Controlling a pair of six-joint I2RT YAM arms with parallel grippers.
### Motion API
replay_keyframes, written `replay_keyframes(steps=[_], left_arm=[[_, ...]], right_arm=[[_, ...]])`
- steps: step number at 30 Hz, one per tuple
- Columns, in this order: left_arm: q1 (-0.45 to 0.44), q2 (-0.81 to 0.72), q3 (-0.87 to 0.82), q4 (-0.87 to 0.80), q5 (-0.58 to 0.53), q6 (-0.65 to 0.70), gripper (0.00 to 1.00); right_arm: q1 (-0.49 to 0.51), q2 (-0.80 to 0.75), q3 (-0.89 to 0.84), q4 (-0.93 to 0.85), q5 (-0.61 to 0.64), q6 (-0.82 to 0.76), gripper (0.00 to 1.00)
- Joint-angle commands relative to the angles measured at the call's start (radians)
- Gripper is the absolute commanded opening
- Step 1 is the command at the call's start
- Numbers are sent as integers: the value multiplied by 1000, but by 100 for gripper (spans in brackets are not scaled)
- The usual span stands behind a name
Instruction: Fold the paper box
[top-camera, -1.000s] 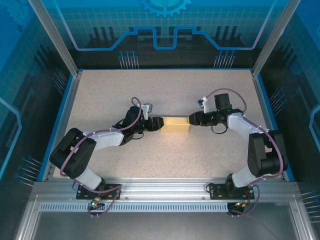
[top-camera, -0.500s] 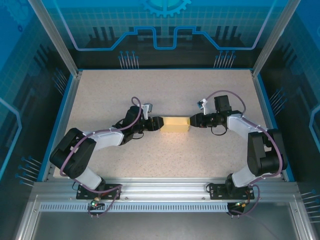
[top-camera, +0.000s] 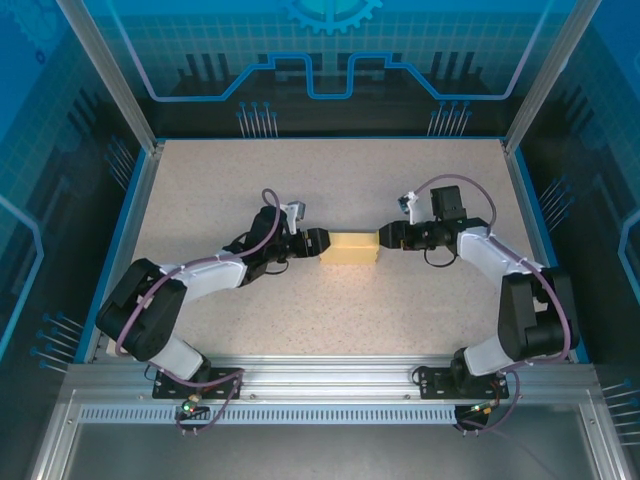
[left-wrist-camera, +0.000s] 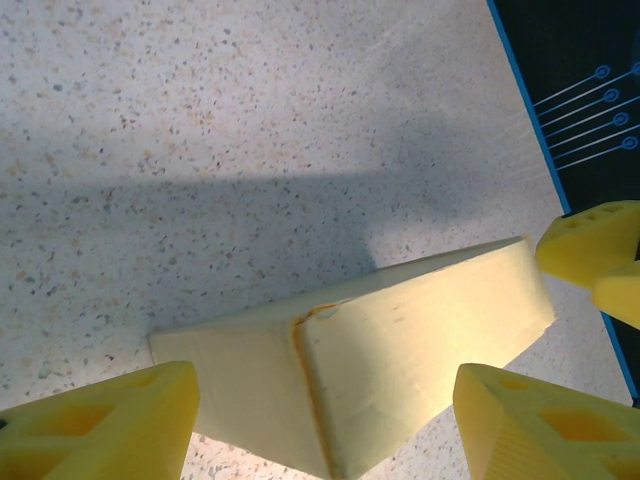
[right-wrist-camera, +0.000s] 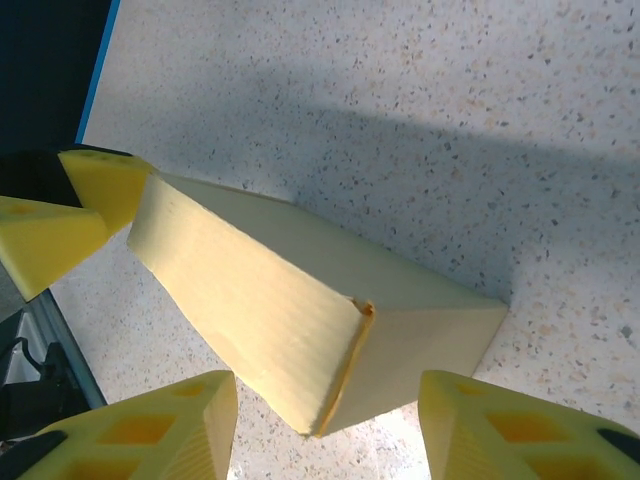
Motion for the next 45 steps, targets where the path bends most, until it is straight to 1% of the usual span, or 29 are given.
replay_keyframes(steps=[1,7,17,24,28,36,40,45], left_arm=[[-2,-20,27,-21,7,-11,69],[-2,9,27,-2,56,-36,65],[-2,59,75,17,128,-48,61],[5,88,155,-1,113,-26,60],[23,136,231,-7,102,-16,60],[38,237,349,-27,71,23,60],[39,251,353,-36,68,38,60],[37,238,310,-25,70,37,60]], right_arm=[[33,0,25,-18,36,11,52],[74,54,37,3,53,21,51],[106,68,62,33,52,46,50],[107,98,121,90,48,80,49],[105,155,194,111,66,77,49],[102,272,277,189,90,77,49],[104,286,271,200,91,63,50],[107,251,220,216,94,65,50]])
